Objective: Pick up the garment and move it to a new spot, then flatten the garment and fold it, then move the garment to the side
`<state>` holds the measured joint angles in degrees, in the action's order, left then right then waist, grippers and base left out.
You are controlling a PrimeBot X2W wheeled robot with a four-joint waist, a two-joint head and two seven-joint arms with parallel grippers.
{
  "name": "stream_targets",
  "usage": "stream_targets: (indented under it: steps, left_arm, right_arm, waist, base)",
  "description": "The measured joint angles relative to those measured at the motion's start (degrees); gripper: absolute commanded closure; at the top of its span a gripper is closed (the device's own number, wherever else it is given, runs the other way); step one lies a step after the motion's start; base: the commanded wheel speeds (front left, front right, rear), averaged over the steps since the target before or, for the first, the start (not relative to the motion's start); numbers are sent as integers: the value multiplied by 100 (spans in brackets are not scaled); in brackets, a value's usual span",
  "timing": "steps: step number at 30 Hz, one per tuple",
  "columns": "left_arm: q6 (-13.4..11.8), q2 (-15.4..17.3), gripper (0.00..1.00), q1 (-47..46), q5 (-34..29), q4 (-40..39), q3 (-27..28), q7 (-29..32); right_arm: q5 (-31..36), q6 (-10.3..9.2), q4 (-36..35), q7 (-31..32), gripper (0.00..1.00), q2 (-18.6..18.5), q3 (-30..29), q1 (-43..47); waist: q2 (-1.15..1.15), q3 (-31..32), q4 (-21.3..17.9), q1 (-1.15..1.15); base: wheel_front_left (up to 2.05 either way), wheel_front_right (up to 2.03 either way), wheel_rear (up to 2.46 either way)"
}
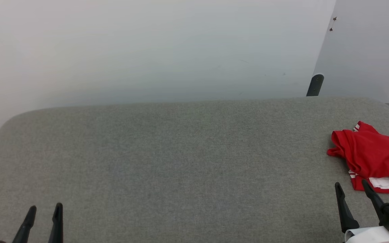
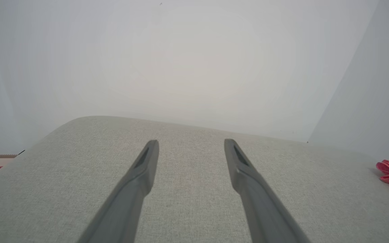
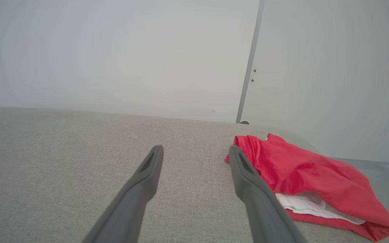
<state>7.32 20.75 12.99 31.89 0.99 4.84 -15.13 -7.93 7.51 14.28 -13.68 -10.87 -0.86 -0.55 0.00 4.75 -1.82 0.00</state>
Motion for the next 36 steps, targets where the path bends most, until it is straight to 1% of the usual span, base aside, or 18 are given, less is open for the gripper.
stream_targets:
  steps: [6,10,12,13,20,36]
  left_arm:
    - [0,13,0,-8,-16,-4,-23,0]
    - [0,97,0,-49,-15,102,-111,0]
    - [1,197,0,-58,-71,171,-199,0]
    - [-1,187,100,-59,-79,207,-204,-1]
    - [-2,-198,100,58,-3,539,-357,42]
    - [-2,-510,100,-282,1240,711,-265,481]
  right_arm:
    - [0,0,-71,-1,0,0,0,25]
    - [-1,1,-99,1,0,2,13,59]
    - [-1,0,-110,8,0,8,21,59]
    - [-1,1,-85,8,100,15,24,63]
    - [-107,1,270,68,100,152,45,310]
    - [-1818,1,232,472,100,276,-71,218]
  waist:
    - [0,-14,6,0]
    - [0,-23,-1,0]
    - [0,-24,-12,0]
    - [0,-25,-14,0]
    - [0,-33,-13,0]
    - [0,-92,12,0]
  base:
    - [0,0,0]
    - [0,0,0]
    - [0,0,0]
    - [0,0,0]
    - [0,0,0]
    - [0,0,0]
